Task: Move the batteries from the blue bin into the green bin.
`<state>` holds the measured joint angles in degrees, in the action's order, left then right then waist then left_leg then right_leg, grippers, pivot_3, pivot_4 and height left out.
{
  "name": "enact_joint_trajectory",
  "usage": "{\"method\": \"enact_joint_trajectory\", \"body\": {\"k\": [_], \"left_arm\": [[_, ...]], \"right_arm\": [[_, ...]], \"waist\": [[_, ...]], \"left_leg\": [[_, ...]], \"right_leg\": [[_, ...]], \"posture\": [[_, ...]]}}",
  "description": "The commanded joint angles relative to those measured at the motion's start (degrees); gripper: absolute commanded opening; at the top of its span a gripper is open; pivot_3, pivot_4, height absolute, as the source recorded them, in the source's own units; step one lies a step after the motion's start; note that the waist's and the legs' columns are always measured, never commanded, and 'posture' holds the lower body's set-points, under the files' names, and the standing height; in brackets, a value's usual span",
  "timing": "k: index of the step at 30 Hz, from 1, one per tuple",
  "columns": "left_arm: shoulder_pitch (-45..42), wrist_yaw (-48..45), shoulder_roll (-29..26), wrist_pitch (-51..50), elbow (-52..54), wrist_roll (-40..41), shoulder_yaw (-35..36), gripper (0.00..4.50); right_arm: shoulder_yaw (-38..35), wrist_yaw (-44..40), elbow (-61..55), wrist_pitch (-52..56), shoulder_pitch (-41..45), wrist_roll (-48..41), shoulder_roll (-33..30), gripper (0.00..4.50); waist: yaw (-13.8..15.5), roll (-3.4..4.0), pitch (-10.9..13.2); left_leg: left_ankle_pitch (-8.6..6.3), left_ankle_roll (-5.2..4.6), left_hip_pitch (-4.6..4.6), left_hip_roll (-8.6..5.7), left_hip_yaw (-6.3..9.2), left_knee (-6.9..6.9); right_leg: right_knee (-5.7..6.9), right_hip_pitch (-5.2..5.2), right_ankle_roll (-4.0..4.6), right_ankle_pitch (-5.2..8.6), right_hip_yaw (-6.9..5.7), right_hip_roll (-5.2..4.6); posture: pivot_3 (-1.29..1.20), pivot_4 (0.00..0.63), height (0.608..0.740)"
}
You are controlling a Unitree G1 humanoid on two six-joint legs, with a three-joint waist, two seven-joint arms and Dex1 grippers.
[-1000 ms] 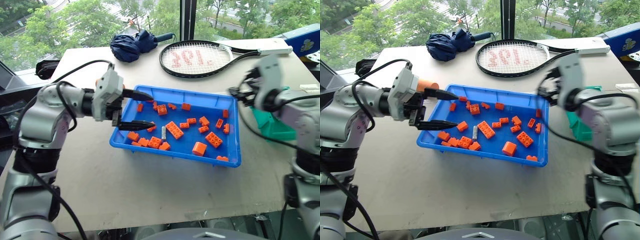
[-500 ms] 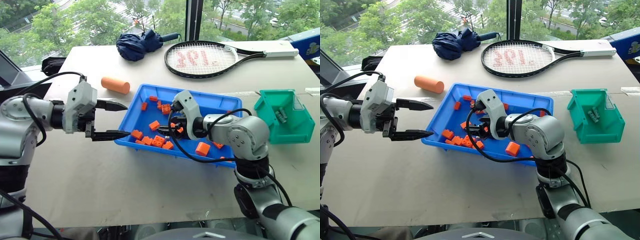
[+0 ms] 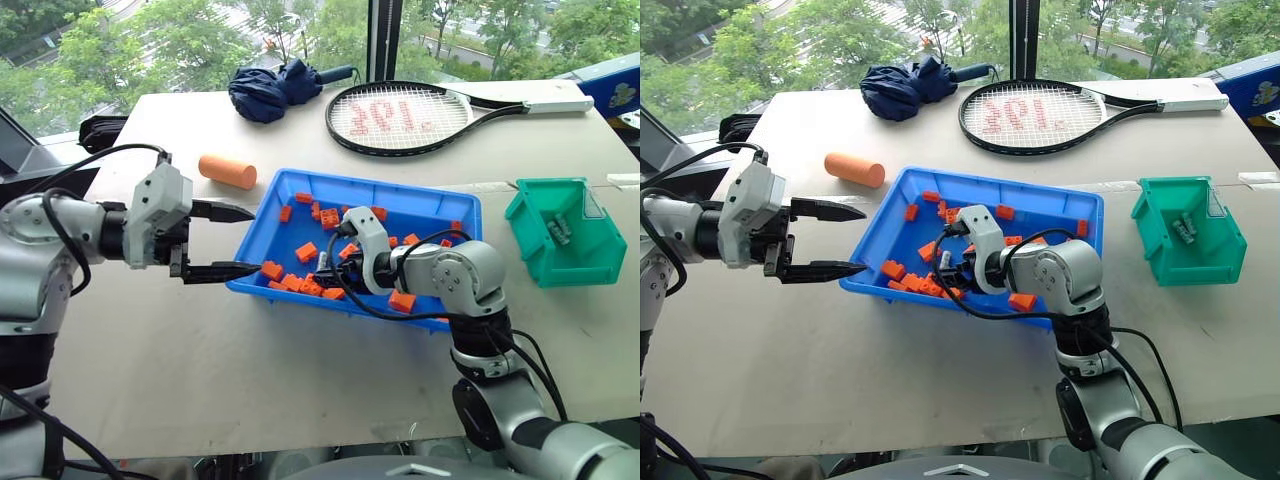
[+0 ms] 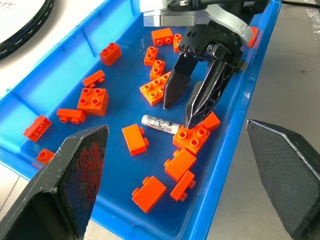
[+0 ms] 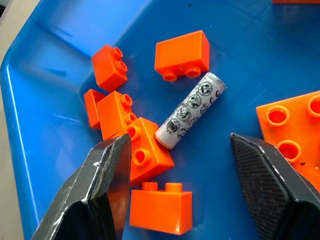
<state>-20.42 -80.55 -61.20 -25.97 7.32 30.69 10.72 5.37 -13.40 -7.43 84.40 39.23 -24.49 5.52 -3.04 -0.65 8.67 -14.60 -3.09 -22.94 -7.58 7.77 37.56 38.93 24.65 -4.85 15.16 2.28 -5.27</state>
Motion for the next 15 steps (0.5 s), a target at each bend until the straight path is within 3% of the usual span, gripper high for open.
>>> {"method": "enact_joint_trajectory", "body": {"k": [1,11,15], "left_arm": [[-0.2,0.3,-0.8,0.6,1.2,0.8,1.9,4.50],[-0.8,0.6,-0.8,1.2,0.6,0.3,1.5,4.50],[-1.0,0.7,-0.6,1.0,0.9,0.6,1.3,4.50]], "right_arm": [[-1.5,1.5,1.2,-1.8,1.2,0.7,2.0,3.12],[7.9,1.6,5.3,-9.1,2.8,4.8,1.6,3.12],[15.3,0.0,5.8,-12.6,3.0,7.8,-1.9,3.12]], "waist": [[-0.2,0.00,0.0],[-1.1,0.01,0.0],[-1.1,-0.01,0.0]], "left_leg": [[0.00,0.00,0.00,0.00,0.01,0.00],[0.01,0.02,0.03,0.01,0.00,-0.08],[0.01,0.02,0.04,0.02,0.00,-0.09]], "right_leg": [[0.00,0.00,0.00,0.00,-0.01,0.00],[0.00,0.02,0.00,0.00,0.01,0.02],[-0.01,0.02,0.00,0.00,0.01,0.02]], "posture": [[0.00,0.150,0.740],[0.00,0.150,0.740],[0.00,0.150,0.740]]}}
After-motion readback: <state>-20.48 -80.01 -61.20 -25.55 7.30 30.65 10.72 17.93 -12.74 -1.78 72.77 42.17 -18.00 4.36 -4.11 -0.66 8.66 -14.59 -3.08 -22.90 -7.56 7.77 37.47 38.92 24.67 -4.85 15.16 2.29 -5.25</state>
